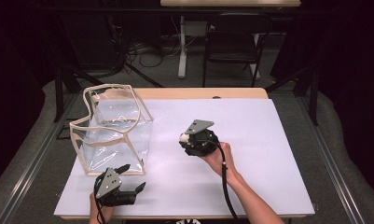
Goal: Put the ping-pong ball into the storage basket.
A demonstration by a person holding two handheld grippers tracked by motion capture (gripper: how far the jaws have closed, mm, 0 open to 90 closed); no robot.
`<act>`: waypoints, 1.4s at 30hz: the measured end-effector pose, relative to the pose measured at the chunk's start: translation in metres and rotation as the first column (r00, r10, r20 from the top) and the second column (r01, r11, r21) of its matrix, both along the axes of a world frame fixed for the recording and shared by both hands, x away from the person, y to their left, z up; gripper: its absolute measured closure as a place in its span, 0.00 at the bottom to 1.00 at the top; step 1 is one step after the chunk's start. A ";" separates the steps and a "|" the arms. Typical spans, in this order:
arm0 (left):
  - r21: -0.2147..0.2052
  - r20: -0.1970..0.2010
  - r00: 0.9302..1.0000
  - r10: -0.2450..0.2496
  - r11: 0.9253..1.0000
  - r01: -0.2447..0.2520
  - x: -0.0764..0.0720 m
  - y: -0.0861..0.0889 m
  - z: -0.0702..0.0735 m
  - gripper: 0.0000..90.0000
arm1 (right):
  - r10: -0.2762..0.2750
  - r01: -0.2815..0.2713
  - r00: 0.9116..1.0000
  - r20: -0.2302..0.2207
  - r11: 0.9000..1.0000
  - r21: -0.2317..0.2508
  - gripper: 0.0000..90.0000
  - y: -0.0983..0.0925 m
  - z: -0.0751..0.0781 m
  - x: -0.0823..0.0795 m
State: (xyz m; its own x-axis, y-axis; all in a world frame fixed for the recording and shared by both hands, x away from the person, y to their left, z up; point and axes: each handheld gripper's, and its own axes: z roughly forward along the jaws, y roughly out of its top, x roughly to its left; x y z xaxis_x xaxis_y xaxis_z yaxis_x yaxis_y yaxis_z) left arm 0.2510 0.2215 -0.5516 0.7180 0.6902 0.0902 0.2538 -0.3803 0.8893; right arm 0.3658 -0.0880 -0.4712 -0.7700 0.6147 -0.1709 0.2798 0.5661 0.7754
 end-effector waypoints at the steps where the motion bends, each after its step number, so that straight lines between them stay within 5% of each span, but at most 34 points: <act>1: -0.001 0.000 1.000 0.001 1.000 -0.001 0.000 0.000 0.000 0.18 | -0.002 0.002 1.000 0.002 1.000 0.001 0.57 0.000 0.002 -0.001; 42: 0.000 -0.002 1.000 0.001 1.000 -0.001 0.001 0.000 0.000 0.18 | -0.019 0.016 0.998 0.059 0.999 0.041 0.57 -0.010 0.033 -0.004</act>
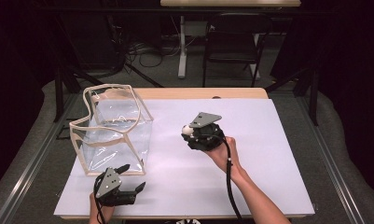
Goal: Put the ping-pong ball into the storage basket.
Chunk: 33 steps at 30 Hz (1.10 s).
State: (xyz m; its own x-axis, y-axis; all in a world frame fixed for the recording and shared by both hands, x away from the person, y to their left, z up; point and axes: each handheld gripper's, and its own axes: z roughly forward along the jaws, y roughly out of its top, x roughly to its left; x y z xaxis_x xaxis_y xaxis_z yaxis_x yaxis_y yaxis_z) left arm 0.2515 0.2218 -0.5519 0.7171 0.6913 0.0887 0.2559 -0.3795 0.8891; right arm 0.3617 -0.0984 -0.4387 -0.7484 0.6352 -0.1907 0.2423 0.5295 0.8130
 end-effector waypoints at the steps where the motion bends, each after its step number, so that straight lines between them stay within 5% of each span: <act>1: -0.001 0.000 1.000 0.001 1.000 -0.001 0.000 0.000 0.000 0.18 | 0.000 0.000 1.000 0.003 1.000 -0.001 0.57 0.000 0.001 0.000; 33: -0.001 -0.001 1.000 0.001 1.000 -0.001 -0.001 0.000 0.000 0.18 | 0.015 -0.016 0.999 0.034 1.000 0.014 0.57 0.006 0.026 0.006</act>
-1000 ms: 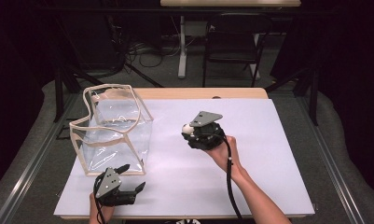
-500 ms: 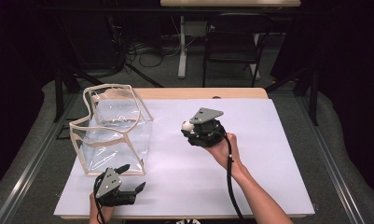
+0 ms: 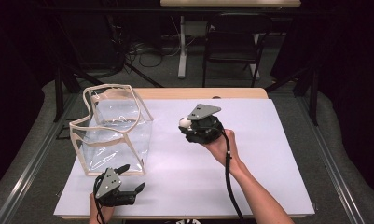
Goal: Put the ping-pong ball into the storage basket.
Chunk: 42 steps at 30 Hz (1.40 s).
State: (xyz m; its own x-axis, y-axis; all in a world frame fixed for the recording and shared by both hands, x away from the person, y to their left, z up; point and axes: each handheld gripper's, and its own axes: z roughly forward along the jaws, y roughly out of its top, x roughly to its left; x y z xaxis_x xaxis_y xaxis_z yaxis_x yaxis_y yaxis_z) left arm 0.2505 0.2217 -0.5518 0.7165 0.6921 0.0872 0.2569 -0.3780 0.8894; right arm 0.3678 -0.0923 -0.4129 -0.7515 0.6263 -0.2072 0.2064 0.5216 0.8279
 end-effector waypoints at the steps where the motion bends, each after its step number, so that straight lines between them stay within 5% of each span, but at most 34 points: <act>1: 0.002 0.000 1.000 0.001 1.000 -0.001 0.000 0.000 0.000 0.18 | 0.000 0.000 1.000 0.000 1.000 0.000 0.57 0.000 0.000 0.000; 42: 0.004 0.003 1.000 -0.007 1.000 0.007 0.000 -0.001 0.000 0.18 | 0.045 -0.044 0.999 0.026 0.999 -0.026 0.57 0.031 0.022 0.018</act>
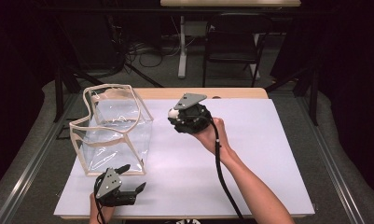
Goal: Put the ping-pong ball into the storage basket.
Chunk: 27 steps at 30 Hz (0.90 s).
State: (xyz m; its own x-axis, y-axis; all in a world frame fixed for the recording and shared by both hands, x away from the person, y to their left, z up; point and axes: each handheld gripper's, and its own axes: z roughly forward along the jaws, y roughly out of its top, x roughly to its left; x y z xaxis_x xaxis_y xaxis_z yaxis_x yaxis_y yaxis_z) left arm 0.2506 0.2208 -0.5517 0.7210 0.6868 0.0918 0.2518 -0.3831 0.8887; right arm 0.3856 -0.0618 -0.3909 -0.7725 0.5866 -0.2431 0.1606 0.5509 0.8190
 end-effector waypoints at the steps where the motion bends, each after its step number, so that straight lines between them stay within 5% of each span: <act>1: 0.000 0.000 1.000 -0.001 1.000 0.001 0.000 0.000 0.000 0.18 | 0.002 -0.002 1.000 0.002 1.000 -0.001 0.57 0.001 0.000 0.000; 27: -0.003 -0.002 1.000 0.000 1.000 0.000 0.000 0.000 0.000 0.18 | 0.032 -0.032 0.999 0.009 0.999 -0.014 0.57 0.019 0.008 0.007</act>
State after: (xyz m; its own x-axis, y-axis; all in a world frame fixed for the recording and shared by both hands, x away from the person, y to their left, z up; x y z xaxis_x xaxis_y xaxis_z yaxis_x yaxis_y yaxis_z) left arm 0.2509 0.2207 -0.5519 0.7214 0.6868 0.0885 0.2533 -0.3806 0.8894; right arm 0.3926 -0.0431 -0.3829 -0.7884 0.5583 -0.2581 0.1354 0.5668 0.8126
